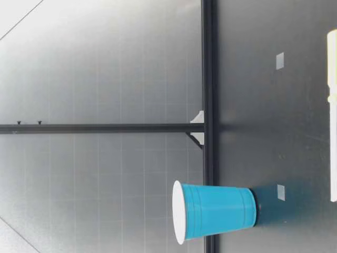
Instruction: Pick up the screwdriver with the right arm, hand it over to the left arm then place it into the cup.
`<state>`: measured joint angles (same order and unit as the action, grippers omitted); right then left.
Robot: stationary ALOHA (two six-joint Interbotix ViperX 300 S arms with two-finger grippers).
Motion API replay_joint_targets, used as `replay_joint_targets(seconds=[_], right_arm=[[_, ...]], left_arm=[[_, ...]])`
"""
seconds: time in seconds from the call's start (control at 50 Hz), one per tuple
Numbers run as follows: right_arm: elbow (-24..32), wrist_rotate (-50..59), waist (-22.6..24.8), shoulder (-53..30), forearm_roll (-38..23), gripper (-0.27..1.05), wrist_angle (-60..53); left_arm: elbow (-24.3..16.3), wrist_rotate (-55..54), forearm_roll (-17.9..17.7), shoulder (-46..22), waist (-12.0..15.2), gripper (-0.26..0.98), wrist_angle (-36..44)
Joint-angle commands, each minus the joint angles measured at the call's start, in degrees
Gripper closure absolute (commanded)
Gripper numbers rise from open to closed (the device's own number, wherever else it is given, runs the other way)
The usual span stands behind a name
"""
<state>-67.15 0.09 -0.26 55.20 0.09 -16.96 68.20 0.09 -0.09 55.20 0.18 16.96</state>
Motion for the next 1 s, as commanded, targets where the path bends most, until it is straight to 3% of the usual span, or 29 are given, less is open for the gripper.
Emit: replay_joint_targets(seconds=[0.0,0.16,0.32,0.62,0.8,0.98], right_arm=[[0.4,0.4,-0.4,-0.2,0.1,0.61,-0.4],[0.5,0.5,-0.4,-1.7,0.0,0.78,-2.0],[3.0,0.7,-0.4,-7.9,0.2,0.78,-2.4],[14.3,0.7,-0.4,-28.2,0.6,0.77,6.0],[23.4,0.7,-0.6,-38.7,0.7,0.63,22.9],[30.5,0.5,-0.6,-46.3,0.4,0.32,34.4]], left_arm=[[-1.4,0.0,-0.2,0.0,1.2,0.53,0.4],[-1.4,0.2,-0.2,0.0,1.2,0.6,0.4],[-1.2,0.3,-0.2,-0.5,1.2,0.6,0.4],[-0.7,0.2,-0.2,-2.5,1.2,0.6,1.0],[0.0,0.2,-0.1,-2.5,1.2,0.6,1.1],[1.2,0.2,-0.1,-2.5,1.2,0.6,2.5]])
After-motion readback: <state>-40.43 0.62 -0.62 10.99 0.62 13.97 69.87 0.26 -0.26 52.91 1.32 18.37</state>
